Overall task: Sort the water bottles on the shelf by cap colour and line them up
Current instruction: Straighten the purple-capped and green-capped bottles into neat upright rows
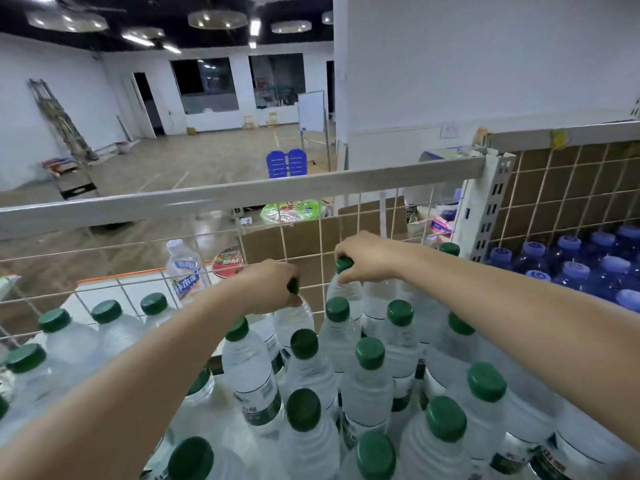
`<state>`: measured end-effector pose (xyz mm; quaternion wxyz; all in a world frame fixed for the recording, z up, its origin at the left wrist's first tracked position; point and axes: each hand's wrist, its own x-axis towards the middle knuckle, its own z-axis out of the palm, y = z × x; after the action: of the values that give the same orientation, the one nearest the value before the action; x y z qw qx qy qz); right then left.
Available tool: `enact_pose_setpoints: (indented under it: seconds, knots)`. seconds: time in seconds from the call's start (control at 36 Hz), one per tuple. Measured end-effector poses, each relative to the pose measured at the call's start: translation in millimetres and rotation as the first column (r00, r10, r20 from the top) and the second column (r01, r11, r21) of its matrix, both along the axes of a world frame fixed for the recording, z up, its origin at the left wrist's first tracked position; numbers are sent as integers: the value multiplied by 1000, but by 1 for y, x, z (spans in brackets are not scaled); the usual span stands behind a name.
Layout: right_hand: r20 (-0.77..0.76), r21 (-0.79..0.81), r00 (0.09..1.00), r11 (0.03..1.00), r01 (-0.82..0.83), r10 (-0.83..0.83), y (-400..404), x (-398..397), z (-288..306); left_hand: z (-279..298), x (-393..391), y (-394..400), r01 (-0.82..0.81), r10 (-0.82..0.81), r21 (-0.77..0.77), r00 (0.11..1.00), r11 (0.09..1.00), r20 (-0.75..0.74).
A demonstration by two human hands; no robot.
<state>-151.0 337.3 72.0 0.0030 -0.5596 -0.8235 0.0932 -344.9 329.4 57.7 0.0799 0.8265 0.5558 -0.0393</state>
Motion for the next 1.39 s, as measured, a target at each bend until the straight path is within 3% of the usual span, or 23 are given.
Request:
enact_pose_setpoints:
  seconds: [0.39, 0.89, 1.0, 1.11, 1.22, 1.39]
  knots:
    - [41, -40, 998, 998, -49, 50, 14, -6, -11, 1, 15, 5, 8, -8, 0, 996, 1000, 84]
    - [-33, -58, 998, 997, -59, 58, 8, 0, -10, -2, 23, -2, -144, 148, -38, 977, 989, 151]
    - [11, 37, 998, 997, -63, 63, 2, 2, 1, 16, 2, -9, -183, 159, 82, 958, 980, 237]
    - [-79, 167, 994, 984, -63, 77, -7, -4, 12, 31, -29, -15, -235, 188, 173, 950, 956, 249]
    - [-188, 114, 974, 987, -110, 130, -17, -22, 12, 31, -55, -26, -294, 253, 183, 943, 938, 216]
    - [-150, 129, 972, 978, -164, 183, -21, -54, 10, 20, -82, -38, -324, 297, 178, 941, 929, 163]
